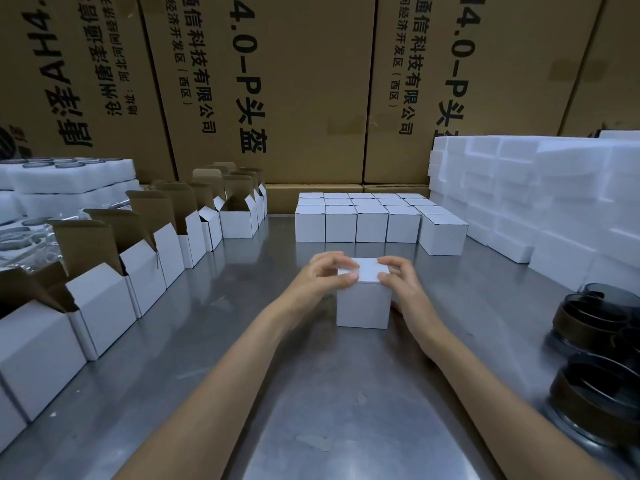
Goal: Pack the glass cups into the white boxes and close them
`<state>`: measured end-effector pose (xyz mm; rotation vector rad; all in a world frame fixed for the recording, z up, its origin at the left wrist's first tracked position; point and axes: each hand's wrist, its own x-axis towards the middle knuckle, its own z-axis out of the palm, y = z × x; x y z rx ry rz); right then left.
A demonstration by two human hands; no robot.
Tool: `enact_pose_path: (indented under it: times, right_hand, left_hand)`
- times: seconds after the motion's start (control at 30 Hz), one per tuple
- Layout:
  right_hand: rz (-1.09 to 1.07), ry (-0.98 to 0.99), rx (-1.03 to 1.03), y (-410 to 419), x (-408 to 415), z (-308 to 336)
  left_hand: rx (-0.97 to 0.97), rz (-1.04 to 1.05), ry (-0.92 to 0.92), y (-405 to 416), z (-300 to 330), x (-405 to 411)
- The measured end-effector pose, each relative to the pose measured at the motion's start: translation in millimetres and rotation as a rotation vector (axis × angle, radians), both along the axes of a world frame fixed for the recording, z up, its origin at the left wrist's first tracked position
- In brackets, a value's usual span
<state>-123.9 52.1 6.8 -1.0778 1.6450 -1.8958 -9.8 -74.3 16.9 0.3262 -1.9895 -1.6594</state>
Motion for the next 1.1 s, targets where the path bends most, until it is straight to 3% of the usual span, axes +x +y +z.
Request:
enact_pose_path:
  times: [0.27, 0.37, 0.47, 0.53, 0.63, 0.77, 0.9, 0.97, 1.1]
  right_hand:
    - [-0.182, 0.192, 0.07, -18, -6, 1]
    - [-0.25, 0.203, 0.088, -28, -11, 3]
    - [-0.307, 0.249, 0.084, -35, -20, -5]
    - [-0.319, 0.261, 0.079, -37, -32, -12]
    - [-0.396, 0.211, 0.118, -43, -54, -14]
    - [-0.721, 0.084, 0.126, -46, -92, -6]
    - [-0.921, -0.07, 0.118, -42, -140, -1]
    - [-0.961, -0.075, 0.127, -45, -157, -1]
    - [-0.961, -0.037, 0.191, -57, -179, -1]
  left_hand:
    - [-0.185, 0.216, -0.009, 10, -14, -5]
    - [-0.373, 0.235, -0.036, 11, -22, -11]
    - [-0.688, 0.404, -0.009, 10, -24, -25]
    - [-0.794, 0.469, 0.01, 8, -23, -39]
    - [-0.752, 0.519, 0.008, 3, -21, -65]
    - [-0.707, 0.472, -0.041, -9, -24, -106]
    - [-0.393, 0.414, -0.111, -29, -25, -134]
    - [-0.323, 0.429, -0.191, -41, -25, -148]
    - [-0.565, 0.472, -0.419, -51, -25, -176]
